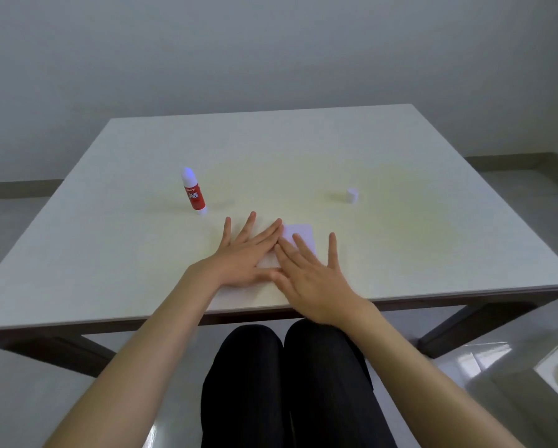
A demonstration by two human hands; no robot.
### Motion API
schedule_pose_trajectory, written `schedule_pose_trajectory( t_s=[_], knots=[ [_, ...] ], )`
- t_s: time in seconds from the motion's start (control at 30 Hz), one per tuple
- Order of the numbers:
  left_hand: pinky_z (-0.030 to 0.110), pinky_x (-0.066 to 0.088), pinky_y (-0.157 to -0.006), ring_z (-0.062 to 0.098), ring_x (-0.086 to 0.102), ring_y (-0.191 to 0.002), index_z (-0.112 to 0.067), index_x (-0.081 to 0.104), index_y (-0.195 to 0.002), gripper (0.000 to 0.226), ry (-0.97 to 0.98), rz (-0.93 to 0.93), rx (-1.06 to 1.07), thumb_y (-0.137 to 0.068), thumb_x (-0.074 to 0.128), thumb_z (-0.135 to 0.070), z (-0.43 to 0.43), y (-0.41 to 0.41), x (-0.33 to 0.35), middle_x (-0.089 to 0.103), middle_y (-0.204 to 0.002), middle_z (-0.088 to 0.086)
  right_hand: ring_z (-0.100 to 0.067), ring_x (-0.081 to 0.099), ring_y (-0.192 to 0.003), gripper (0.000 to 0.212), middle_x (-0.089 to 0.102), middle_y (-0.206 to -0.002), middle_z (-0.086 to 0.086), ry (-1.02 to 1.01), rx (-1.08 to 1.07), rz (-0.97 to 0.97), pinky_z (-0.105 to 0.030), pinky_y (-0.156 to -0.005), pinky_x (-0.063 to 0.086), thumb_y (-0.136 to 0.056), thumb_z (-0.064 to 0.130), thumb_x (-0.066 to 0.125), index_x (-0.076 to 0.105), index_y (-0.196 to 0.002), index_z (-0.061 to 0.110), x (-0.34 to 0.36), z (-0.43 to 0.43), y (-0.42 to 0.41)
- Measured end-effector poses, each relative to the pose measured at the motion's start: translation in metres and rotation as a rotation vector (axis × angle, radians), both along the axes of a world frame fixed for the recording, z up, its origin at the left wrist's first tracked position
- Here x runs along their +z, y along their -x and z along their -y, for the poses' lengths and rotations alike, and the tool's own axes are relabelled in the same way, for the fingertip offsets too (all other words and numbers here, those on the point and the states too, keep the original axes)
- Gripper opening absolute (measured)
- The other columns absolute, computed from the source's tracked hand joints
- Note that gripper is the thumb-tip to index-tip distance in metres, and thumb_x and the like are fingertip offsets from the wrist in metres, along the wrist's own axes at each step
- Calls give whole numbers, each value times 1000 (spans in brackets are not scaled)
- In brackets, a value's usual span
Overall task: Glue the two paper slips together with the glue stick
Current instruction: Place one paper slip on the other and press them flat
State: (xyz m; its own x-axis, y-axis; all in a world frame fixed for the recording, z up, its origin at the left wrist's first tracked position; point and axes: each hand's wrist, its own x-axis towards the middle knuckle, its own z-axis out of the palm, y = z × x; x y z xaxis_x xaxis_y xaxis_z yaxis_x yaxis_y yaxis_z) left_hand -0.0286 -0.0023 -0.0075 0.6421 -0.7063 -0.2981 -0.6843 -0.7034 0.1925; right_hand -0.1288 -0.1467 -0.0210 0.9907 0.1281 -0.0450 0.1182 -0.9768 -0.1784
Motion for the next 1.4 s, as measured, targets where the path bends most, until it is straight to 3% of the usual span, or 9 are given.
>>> schedule_pose_trajectory(
  t_s=[0.13,0.3,0.5,0.67,0.77,0.9,1.07,1.27,1.4],
  knots=[
    [54,-26,-109,18,-33,-140,-32,-17,-148,93,30,-21,17,-82,35,-73,0,0,-1,-21,-154,-24,-23,-24,-144,72,-10,-161,6,63,-178,-97,-57,-105,-26,-92,60,4,-5,-151,19,9,19,-31],
    [55,-24,-110,18,-34,-139,-33,-19,-146,93,15,-52,13,-83,36,-71,1,-1,-1,-25,-149,-28,-20,-31,-141,84,-18,-159,12,48,49,-18,-48,-96,-40,-80,72,-7,-12,-149,24,-6,5,-2],
    [54,-23,-111,19,-34,-140,-32,-17,-148,94,14,-56,24,-83,36,-72,0,1,1,-23,-154,-23,-25,-28,-143,71,-15,-159,15,92,-140,-90,-57,-107,-25,-90,64,4,-11,-150,28,7,29,-24],
    [53,-25,-110,18,-35,-139,-33,-19,-147,97,7,-73,17,-81,38,-73,0,0,2,-24,-154,-23,-17,-34,-139,82,-11,-158,19,30,55,21,-50,-98,-39,-79,73,-7,-6,-149,31,-10,7,11],
    [54,-24,-111,20,-35,-139,-33,-19,-147,97,-6,-61,14,-80,36,-75,-1,0,2,-25,-153,-23,-16,-34,-138,73,-11,-157,24,29,-16,-22,-52,-101,-34,-82,70,-7,-8,-148,37,-5,27,1],
    [55,-22,-112,19,-35,-139,-32,-20,-147,96,-5,-76,21,-82,37,-72,-1,2,2,-26,-153,-22,-23,-26,-144,75,-12,-159,16,81,-137,-6,-55,-106,-26,-86,68,4,-8,-150,30,1,29,-7],
    [54,-22,-112,18,-37,-138,-32,-22,-146,97,-1,-107,22,-82,40,-71,-1,1,3,-27,-153,-23,-16,-37,-138,86,-7,-159,20,31,55,49,-47,-99,-40,-76,79,-7,-3,-149,34,-12,13,25],
    [54,-22,-112,20,-37,-138,-32,-21,-146,96,-27,-110,24,-82,38,-72,0,2,5,-28,-153,-23,-23,-27,-143,77,-12,-158,20,89,-114,-47,-58,-108,-24,-83,71,1,-8,-149,33,3,43,-8],
    [54,-22,-112,20,-37,-138,-33,-23,-146,97,-38,-118,17,-81,38,-73,0,1,4,-28,-152,-24,-19,-32,-141,92,-9,-159,16,50,43,36,-52,-104,-34,-75,81,-5,-4,-151,29,-6,18,14]
  ],
)
